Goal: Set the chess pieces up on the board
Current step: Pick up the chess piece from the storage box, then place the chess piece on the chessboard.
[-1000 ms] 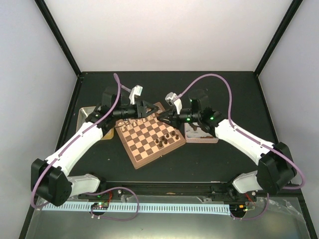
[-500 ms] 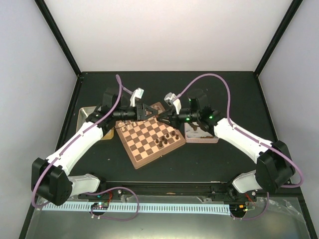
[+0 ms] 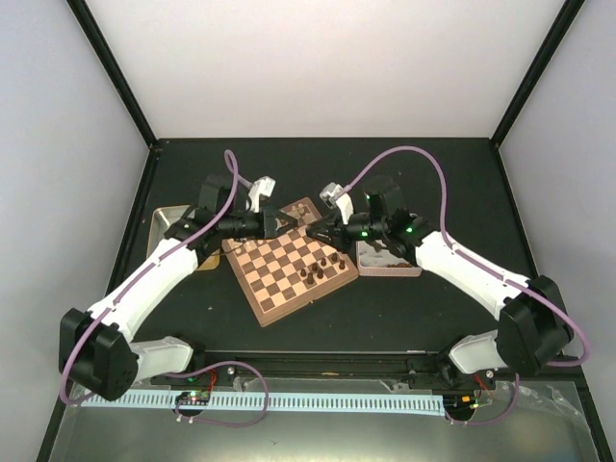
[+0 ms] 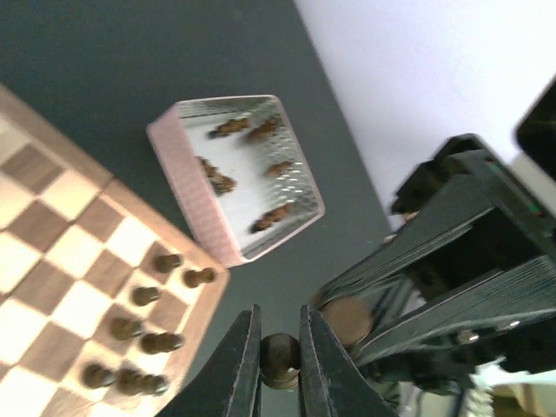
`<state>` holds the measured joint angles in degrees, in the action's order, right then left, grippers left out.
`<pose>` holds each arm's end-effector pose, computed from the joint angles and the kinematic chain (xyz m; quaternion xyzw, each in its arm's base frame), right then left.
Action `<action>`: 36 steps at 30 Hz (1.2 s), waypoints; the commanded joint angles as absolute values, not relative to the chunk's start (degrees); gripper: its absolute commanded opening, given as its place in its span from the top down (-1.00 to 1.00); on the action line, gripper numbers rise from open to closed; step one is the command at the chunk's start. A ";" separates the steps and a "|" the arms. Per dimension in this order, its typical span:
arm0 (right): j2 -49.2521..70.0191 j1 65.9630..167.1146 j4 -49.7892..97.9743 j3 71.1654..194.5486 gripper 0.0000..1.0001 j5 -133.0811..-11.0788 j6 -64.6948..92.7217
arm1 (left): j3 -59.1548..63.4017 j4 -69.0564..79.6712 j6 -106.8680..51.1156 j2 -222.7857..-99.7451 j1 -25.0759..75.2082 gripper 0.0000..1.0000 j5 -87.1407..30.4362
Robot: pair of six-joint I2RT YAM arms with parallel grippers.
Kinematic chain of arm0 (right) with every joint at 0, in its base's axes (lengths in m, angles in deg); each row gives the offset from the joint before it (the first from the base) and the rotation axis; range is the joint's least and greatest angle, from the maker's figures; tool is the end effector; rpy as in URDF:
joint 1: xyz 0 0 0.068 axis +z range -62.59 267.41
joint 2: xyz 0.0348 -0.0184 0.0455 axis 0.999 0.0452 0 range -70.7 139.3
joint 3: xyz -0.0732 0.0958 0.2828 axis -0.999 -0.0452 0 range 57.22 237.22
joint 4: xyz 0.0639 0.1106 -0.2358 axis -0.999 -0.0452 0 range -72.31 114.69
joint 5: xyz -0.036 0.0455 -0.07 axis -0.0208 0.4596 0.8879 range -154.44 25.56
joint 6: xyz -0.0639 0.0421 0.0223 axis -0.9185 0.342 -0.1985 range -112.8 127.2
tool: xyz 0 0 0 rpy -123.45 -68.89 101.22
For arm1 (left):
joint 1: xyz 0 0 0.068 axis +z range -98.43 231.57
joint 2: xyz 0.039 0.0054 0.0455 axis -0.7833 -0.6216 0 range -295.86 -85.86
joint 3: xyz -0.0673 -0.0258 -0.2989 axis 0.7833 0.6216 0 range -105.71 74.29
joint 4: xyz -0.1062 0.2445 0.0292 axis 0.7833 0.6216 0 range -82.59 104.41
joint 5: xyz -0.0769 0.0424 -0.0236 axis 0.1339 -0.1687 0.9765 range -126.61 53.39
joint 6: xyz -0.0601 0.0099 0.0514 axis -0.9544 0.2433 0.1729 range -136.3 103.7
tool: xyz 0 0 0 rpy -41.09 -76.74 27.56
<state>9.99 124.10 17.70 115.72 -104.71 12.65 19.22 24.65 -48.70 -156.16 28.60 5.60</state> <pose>0.2445 0.2376 0.3079 -0.3858 0.7329 0.4479 0.3367 0.2430 -0.1530 0.3202 0.1054 0.8293 -0.4881 0.2509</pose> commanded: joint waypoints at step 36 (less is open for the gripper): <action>-4.93 124.33 12.50 108.44 0.74 -83.73 26.84 | 38.74 15.44 -38.48 -164.71 16.69 0.85 -18.23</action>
<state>-3.52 124.10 12.66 109.23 -85.89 25.88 38.83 17.67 -39.26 -164.05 16.98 -18.81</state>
